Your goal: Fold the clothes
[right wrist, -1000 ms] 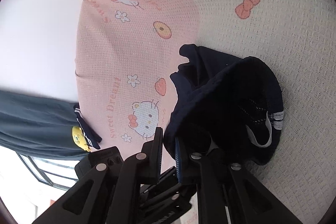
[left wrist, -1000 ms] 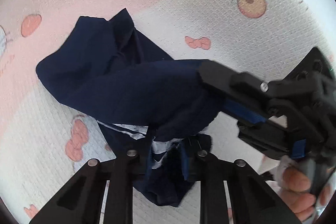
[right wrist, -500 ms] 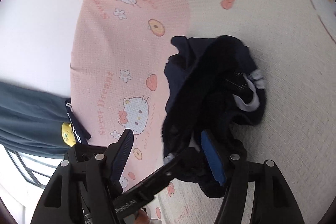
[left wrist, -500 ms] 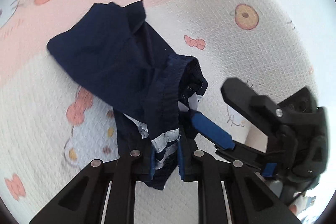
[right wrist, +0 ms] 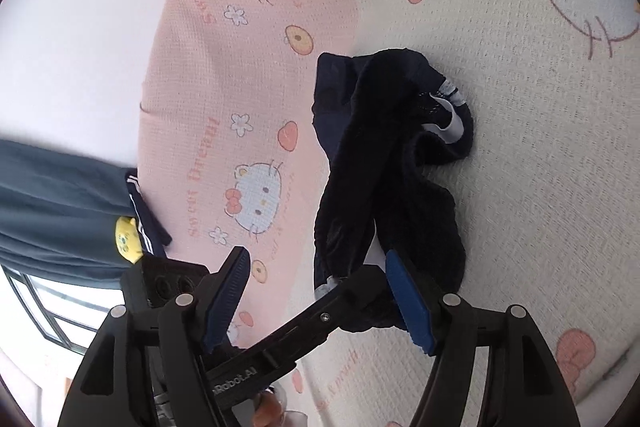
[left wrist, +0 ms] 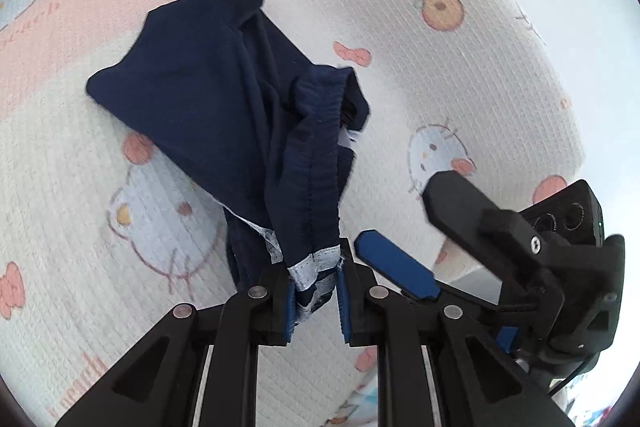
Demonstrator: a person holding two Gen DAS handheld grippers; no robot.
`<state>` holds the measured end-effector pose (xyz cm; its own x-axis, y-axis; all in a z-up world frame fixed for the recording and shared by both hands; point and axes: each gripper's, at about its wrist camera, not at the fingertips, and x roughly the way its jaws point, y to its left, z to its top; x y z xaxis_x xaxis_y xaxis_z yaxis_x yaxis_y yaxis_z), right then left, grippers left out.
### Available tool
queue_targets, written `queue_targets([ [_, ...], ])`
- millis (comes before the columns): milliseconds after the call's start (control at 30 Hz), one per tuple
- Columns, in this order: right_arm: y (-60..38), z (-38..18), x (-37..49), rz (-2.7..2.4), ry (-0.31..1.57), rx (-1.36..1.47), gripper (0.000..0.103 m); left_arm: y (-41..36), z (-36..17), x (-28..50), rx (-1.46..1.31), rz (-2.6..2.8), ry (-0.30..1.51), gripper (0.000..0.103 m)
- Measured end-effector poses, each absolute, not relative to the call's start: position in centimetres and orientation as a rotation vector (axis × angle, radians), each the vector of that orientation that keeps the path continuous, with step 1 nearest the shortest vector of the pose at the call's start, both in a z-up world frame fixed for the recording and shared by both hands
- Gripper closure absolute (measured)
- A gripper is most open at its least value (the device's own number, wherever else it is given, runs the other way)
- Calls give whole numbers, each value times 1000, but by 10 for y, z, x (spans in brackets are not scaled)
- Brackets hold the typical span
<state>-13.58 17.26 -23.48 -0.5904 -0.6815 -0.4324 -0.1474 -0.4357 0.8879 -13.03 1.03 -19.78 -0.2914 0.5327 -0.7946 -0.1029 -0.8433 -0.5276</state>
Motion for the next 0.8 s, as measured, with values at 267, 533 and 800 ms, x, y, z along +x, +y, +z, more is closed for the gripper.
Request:
queue_targets([
  [267, 200, -237, -108, -2116, -1511, 1129, 32, 28, -192, -111, -1556, 2134, -526, 89],
  [533, 206, -251, -106, -2087, -1515, 1232, 32, 39, -195, -104, -1585, 2174, -414, 83],
  [800, 188, -254, -126, -2075, -1433, 1288, 32, 38, -194, -99, -1583, 2110, -352, 51],
])
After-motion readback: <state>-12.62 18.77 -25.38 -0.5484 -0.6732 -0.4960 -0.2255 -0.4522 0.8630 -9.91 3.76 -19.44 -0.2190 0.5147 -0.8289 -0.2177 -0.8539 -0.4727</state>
